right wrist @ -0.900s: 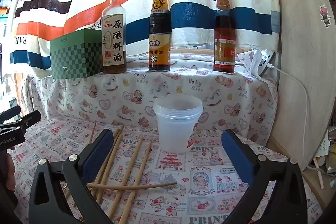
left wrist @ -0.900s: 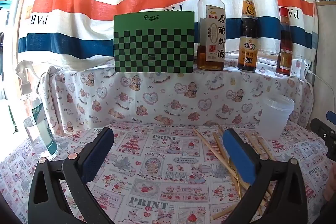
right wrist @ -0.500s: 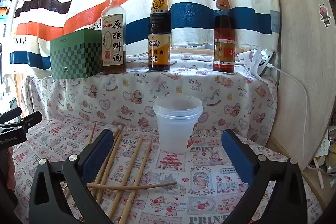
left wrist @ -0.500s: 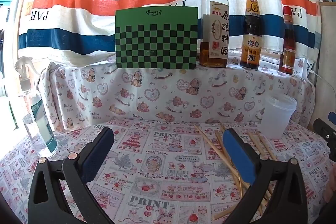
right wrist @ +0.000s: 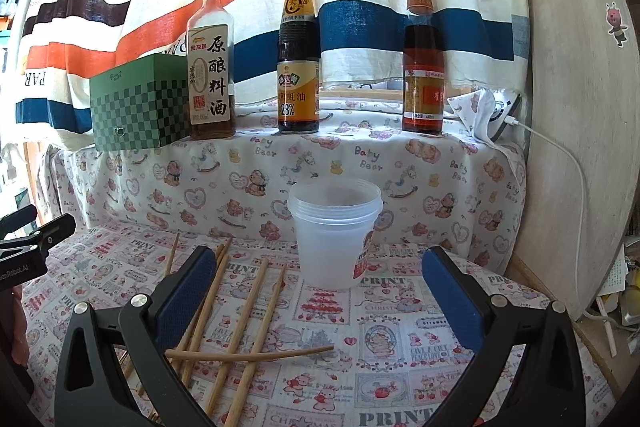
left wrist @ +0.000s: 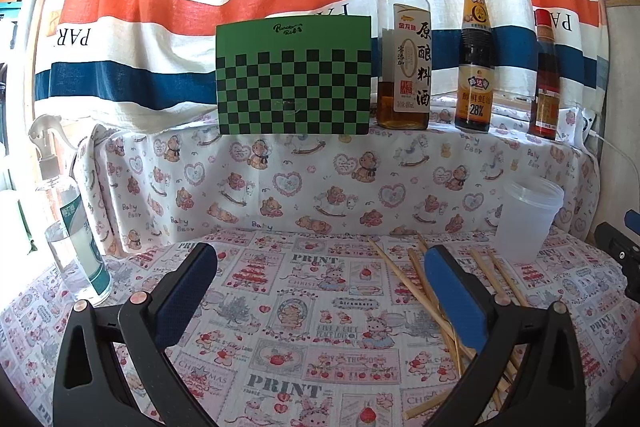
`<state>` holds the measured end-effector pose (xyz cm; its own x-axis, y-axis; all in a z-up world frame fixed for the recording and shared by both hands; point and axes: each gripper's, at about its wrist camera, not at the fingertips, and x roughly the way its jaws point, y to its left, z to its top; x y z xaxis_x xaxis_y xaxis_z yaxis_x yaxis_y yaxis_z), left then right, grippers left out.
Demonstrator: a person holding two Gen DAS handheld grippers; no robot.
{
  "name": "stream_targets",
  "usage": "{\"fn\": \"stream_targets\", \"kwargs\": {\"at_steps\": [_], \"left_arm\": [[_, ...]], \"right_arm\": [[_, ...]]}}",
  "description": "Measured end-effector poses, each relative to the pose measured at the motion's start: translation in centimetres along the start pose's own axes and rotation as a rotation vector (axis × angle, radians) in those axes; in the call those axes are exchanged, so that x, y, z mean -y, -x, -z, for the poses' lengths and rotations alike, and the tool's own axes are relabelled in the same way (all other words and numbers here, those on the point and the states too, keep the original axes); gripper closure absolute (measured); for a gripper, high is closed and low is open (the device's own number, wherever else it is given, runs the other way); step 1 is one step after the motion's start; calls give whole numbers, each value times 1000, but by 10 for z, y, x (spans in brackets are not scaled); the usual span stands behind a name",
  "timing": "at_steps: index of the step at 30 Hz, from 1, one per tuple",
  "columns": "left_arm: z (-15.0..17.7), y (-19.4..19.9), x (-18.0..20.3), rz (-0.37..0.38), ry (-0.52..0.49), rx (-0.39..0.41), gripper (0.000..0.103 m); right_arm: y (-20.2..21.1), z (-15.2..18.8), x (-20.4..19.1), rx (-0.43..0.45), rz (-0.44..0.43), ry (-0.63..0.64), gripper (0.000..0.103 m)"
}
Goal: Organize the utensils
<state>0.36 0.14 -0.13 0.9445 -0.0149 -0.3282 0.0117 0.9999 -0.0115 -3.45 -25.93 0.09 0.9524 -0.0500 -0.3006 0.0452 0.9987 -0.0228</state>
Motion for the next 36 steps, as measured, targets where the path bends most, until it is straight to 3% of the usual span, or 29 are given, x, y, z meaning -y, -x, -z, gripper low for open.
{"fn": "stream_targets", "kwargs": {"at_steps": [36], "left_arm": [[0, 5, 3, -7, -13, 24, 0]], "right_arm": [[1, 0, -1, 5, -6, 14, 0]]}}
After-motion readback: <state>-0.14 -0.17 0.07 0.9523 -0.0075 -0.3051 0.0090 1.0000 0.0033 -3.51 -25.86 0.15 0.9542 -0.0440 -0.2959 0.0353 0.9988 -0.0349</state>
